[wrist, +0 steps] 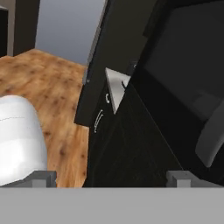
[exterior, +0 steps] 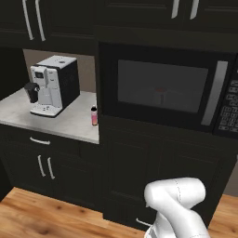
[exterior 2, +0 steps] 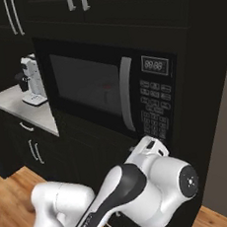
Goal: Place the microwavable item in the microwave. Then, close the microwave door and press the start button.
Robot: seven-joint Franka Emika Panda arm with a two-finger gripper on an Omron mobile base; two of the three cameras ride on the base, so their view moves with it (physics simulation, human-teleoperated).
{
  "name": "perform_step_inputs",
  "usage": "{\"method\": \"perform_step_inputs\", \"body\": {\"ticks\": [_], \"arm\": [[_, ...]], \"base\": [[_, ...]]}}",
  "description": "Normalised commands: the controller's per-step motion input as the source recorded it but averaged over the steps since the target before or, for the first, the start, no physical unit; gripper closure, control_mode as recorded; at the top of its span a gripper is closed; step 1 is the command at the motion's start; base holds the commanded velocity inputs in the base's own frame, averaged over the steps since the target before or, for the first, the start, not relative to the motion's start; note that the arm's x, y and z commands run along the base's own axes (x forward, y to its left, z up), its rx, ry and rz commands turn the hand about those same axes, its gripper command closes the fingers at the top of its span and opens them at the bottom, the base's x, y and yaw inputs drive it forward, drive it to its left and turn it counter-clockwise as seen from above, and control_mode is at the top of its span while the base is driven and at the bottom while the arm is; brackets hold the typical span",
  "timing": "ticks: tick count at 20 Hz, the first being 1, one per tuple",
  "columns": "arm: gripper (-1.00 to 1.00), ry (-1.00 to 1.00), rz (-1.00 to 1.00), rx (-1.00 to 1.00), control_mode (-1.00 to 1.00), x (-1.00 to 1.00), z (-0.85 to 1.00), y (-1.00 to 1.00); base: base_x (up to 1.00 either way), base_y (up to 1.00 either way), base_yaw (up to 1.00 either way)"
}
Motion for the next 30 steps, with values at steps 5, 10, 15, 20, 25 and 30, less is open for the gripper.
{"method": "perform_step_inputs", "body": {"ticks": [5,10,15,20,25,30], "arm": [[-1.00,0.00,-0.08,0.01,-1.00,0.29,-0.21,-0.33],[-1.00,0.00,-0.14,0.02,-1.00,0.42,-0.06,-0.05],[-1.00,0.00,-0.15,0.00,-1.00,0.30,-0.13,0.00],[-1.00,-0.04,-0.11,0.02,-1.00,0.14,-0.09,0.00],[-1.00,-0.09,-0.06,0.03,-1.00,0.05,0.00,-0.01],[-1.00,-0.06,-0.06,0.04,-1.00,0.14,-0.03,-0.09]], "base": [[0.00,0.00,0.00],[0.00,0.00,0.00],[0.00,0.00,0.00],[0.00,0.00,0.00],[0.00,0.00,0.00],[0.00,0.00,0.00]]}}
